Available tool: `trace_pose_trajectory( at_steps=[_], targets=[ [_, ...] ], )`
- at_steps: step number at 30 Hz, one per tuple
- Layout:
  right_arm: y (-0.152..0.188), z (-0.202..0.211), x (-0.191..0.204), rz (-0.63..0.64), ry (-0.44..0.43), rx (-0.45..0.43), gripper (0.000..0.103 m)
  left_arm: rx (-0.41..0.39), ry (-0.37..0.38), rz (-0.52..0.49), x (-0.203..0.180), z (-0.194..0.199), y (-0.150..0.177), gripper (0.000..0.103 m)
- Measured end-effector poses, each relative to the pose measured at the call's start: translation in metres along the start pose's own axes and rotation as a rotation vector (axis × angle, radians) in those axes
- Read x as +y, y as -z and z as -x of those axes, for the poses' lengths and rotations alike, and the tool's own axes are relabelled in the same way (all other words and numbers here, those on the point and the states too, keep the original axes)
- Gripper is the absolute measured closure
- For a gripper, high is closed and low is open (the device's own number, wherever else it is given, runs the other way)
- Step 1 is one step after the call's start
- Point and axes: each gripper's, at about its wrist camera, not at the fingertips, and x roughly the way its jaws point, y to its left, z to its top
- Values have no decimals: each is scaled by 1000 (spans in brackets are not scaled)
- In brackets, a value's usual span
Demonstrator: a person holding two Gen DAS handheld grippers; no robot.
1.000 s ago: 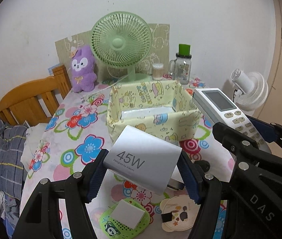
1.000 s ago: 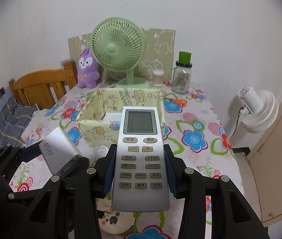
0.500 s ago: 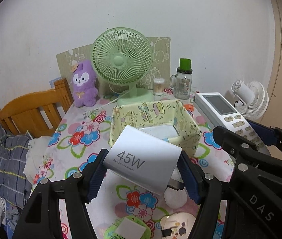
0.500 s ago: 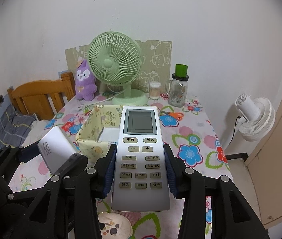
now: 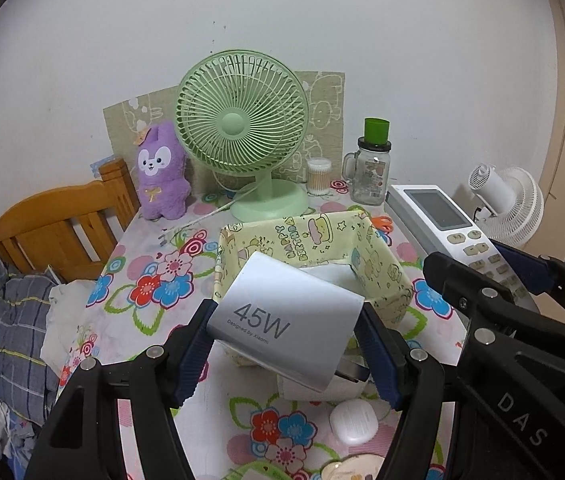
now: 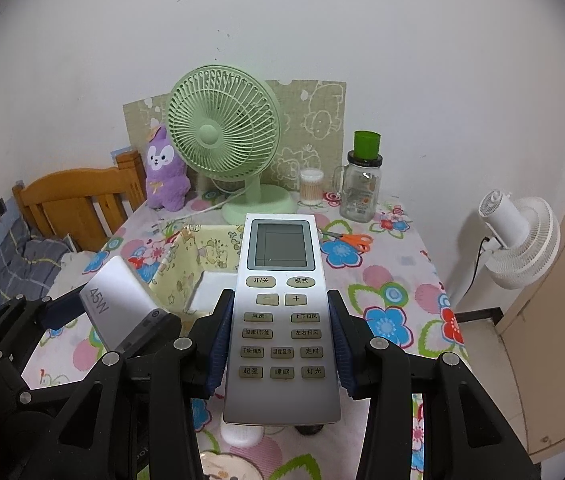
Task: Organize rigid objects
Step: 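Carry the charger in the left tool and the remote in the right tool over the yellow basket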
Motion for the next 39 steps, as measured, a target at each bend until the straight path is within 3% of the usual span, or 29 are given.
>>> trace_pose_trajectory(
  at_steps=[23, 39],
  targets=[
    [-30, -74, -17, -57, -26, 54, 55, 46, -16, -9, 4, -68, -35, 32],
    [-33, -127, -20, -54, 0, 129, 55, 126, 10, 9, 11, -121, -34, 32]
  ],
)
